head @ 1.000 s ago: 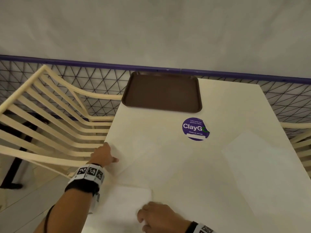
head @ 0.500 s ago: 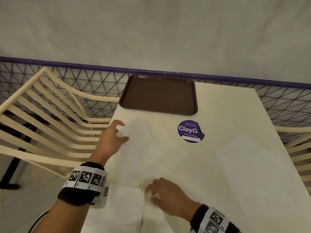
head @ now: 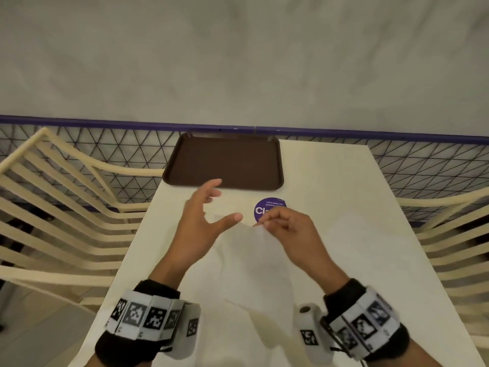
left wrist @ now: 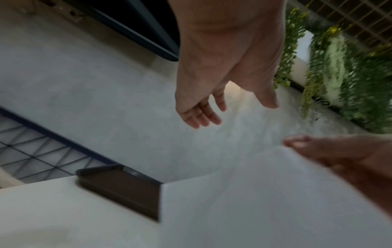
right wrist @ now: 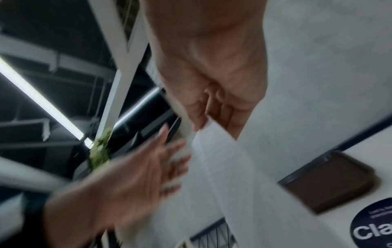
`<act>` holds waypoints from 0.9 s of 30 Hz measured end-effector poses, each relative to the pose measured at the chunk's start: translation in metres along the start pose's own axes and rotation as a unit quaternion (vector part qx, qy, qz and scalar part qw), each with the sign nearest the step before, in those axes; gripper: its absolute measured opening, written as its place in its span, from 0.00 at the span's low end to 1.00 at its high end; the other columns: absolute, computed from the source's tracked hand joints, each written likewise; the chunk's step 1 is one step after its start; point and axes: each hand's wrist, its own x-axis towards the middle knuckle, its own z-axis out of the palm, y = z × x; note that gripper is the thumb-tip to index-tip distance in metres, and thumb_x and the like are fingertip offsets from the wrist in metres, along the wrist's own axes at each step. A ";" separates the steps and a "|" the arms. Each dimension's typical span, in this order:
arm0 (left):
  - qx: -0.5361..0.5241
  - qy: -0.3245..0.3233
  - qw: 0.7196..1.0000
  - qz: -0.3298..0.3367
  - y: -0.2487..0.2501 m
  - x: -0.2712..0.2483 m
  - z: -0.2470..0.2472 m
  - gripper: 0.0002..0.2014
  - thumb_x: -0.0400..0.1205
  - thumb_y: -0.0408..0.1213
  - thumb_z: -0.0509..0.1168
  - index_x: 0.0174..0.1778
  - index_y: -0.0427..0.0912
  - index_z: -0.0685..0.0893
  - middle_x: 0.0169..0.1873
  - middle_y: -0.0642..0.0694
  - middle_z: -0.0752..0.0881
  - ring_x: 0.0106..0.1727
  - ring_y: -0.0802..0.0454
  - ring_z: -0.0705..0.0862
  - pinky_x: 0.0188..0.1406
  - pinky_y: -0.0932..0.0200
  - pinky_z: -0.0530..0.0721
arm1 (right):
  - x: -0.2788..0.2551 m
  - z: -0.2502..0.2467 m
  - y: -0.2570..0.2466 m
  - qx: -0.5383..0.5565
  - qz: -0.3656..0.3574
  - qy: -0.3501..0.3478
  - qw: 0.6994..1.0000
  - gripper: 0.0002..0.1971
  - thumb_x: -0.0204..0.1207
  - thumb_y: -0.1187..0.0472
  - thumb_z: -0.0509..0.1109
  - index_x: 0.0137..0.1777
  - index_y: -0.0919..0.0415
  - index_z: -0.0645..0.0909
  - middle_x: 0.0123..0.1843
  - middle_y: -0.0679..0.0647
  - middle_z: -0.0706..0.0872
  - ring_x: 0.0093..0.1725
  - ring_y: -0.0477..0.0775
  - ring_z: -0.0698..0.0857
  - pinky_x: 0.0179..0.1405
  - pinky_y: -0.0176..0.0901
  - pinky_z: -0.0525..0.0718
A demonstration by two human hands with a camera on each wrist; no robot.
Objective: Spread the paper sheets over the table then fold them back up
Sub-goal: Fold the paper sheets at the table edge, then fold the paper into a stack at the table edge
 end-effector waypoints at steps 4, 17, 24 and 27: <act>0.056 -0.102 0.982 -0.152 -0.037 0.011 0.020 0.53 0.62 0.52 0.80 0.79 0.57 0.55 0.73 0.50 0.68 0.76 0.48 0.62 0.73 0.49 0.64 | -0.004 -0.053 0.008 0.090 0.047 -0.040 0.994 0.07 0.74 0.71 0.69 0.40 0.60 0.84 0.38 0.57 0.89 0.38 0.48 0.83 0.39 0.36 0.78; -0.029 -0.254 0.954 -0.157 -0.059 0.015 0.091 0.15 0.65 0.38 0.79 0.40 0.32 0.87 0.35 0.44 0.87 0.35 0.52 0.84 0.32 0.63 0.80 | -0.015 -0.112 0.076 -0.016 0.103 0.042 0.994 0.15 0.81 0.72 0.58 0.48 0.52 0.80 0.37 0.50 0.83 0.34 0.43 0.76 0.34 0.36 0.71; -0.051 -0.107 0.992 -0.033 -0.009 0.022 0.082 0.13 0.71 0.31 0.75 0.28 0.57 0.89 0.25 0.59 0.86 0.27 0.57 0.75 0.30 0.70 0.72 | -0.001 -0.125 0.076 -0.113 0.099 0.034 0.988 0.12 0.69 0.69 0.75 0.43 0.50 0.82 0.44 0.46 0.86 0.45 0.47 0.82 0.34 0.21 0.75; -0.049 -0.059 0.997 0.027 -0.005 0.008 0.072 0.18 0.70 0.24 0.74 0.33 0.58 0.91 0.34 0.57 0.90 0.38 0.48 0.83 0.41 0.59 0.79 | -0.006 -0.127 0.066 -0.114 0.036 0.105 0.987 0.11 0.69 0.71 0.74 0.34 0.53 0.84 0.34 0.45 0.87 0.34 0.40 0.81 0.31 0.22 0.73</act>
